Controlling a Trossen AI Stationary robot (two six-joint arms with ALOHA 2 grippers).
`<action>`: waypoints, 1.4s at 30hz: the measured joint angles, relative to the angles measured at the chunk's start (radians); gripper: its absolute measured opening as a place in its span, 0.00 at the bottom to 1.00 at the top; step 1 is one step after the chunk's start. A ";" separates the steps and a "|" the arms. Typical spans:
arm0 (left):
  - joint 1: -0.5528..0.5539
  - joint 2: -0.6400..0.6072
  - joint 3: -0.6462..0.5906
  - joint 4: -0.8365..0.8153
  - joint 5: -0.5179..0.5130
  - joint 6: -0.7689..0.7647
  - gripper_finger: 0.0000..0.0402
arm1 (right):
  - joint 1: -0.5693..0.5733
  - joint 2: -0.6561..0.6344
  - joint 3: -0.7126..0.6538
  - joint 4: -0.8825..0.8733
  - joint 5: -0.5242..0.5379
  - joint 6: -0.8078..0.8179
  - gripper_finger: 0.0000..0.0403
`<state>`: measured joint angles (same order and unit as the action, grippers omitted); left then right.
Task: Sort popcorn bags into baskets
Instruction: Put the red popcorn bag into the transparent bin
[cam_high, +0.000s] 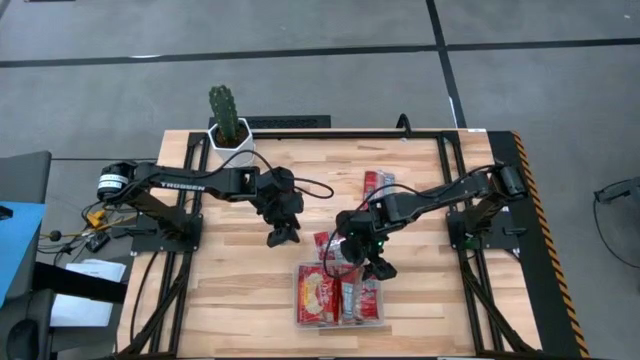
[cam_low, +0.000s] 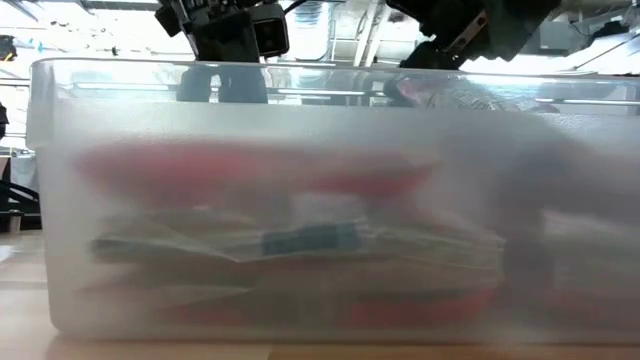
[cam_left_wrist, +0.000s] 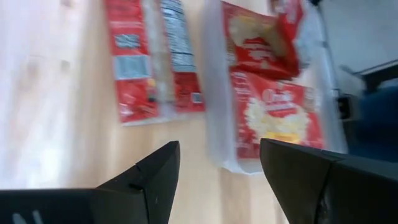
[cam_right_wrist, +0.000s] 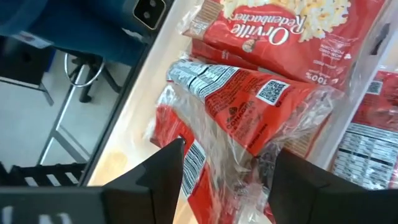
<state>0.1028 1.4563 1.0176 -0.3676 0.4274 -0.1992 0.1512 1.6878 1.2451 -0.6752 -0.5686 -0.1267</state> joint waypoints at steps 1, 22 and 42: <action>0.000 0.000 0.000 0.000 -0.027 0.013 0.52 | -0.001 0.000 0.004 -0.005 0.000 0.003 0.54; 0.088 0.083 0.001 0.276 -0.274 0.057 0.52 | -0.015 -0.099 0.143 -0.277 0.125 0.114 0.39; 0.002 0.486 0.005 0.629 -0.237 0.136 0.52 | 0.156 -0.579 0.110 -0.484 0.676 0.616 0.38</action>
<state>0.1048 1.9421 1.0225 0.2614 0.1902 -0.0632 0.3077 1.1093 1.3555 -1.1588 0.1076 0.4895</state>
